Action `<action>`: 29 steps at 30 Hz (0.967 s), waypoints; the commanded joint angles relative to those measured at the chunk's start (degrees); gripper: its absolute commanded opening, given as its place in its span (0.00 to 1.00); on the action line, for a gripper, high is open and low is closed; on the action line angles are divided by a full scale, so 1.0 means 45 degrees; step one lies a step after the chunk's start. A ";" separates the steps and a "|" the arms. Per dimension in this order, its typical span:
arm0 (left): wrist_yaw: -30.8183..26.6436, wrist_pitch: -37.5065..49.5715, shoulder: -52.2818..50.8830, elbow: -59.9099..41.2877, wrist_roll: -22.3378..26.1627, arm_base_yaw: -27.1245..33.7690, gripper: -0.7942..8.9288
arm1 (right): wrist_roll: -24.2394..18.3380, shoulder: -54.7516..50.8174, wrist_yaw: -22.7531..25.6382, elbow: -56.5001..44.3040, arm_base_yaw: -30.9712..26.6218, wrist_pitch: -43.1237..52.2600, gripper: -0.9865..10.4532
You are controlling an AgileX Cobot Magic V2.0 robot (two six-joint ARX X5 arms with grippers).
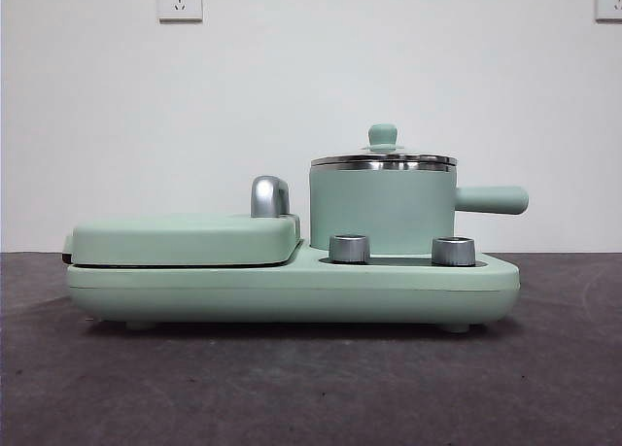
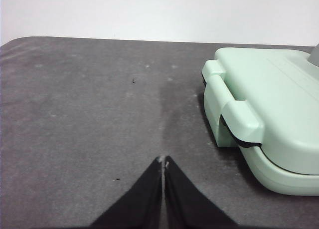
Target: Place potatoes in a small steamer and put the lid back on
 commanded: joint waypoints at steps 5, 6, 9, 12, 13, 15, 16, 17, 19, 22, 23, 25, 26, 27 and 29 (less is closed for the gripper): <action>-0.0063 -0.0092 0.0000 -0.0253 0.0335 0.0029 0.09 | -0.0097 0.0034 0.0000 0.0136 0.0078 0.0136 0.10; -0.0068 -0.0092 -0.0005 -0.0253 0.0335 0.0029 0.09 | -0.0097 0.0034 0.0005 0.0136 0.0078 0.0136 0.10; -0.0063 -0.0092 -0.0005 -0.0253 0.0335 0.0029 0.09 | -0.0097 0.0039 0.0000 0.0136 0.0078 0.0136 0.10; -0.0068 -0.0092 -0.0005 -0.0253 0.0335 0.0029 0.09 | -0.0097 0.0034 0.0000 0.0136 0.0078 0.0136 0.10; -0.0063 -0.0092 -0.0005 -0.0253 0.0335 0.0029 0.09 | -0.0097 0.0039 0.0000 0.0136 0.0078 0.0136 0.10; -0.0063 -0.0092 -0.0005 -0.0253 0.0335 0.0029 0.09 | -0.0097 0.0034 0.0000 0.0136 0.0078 0.0136 0.10; -0.0063 -0.0092 -0.0005 -0.0253 0.0335 0.0029 0.09 | -0.0097 0.0039 0.0000 0.0136 0.0078 0.0136 0.10; -0.0068 -0.0092 -0.0005 -0.0253 0.0335 0.0029 0.09 | -0.0097 0.0034 0.0000 0.0136 0.0078 0.0136 0.10; -0.0068 -0.0092 -0.0005 -0.0253 0.0335 0.0029 0.09 | -0.0097 0.0034 0.0000 0.0136 0.0078 0.0151 0.10; -0.0063 -0.0092 -0.0005 -0.0253 0.0335 0.0029 0.09 | -0.0136 -0.0024 -0.0019 0.0107 -0.0505 0.0155 0.10; -0.0068 -0.0092 -0.0005 -0.0253 0.0335 0.0029 0.09 | -0.0233 -0.0044 0.0097 0.0053 -0.0835 0.0321 0.10; -0.0068 -0.0092 -0.0005 -0.0253 0.0335 0.0029 0.09 | -0.0291 -0.0209 0.0083 -0.0447 -0.1836 0.1389 0.10; -0.0068 -0.0087 -0.0005 -0.0253 0.0335 0.0029 0.09 | -0.0291 -0.0374 0.0083 -0.0821 -0.2273 0.2074 0.10; -0.0068 -0.0087 -0.0005 -0.0253 0.0335 0.0029 0.09 | -0.0291 -0.0568 0.0083 -0.1307 -0.2705 0.2875 0.10; -0.0068 -0.0092 -0.0005 -0.0253 0.0335 0.0029 0.09 | -0.0291 -0.1195 0.0083 -0.2788 -0.3687 0.5095 0.10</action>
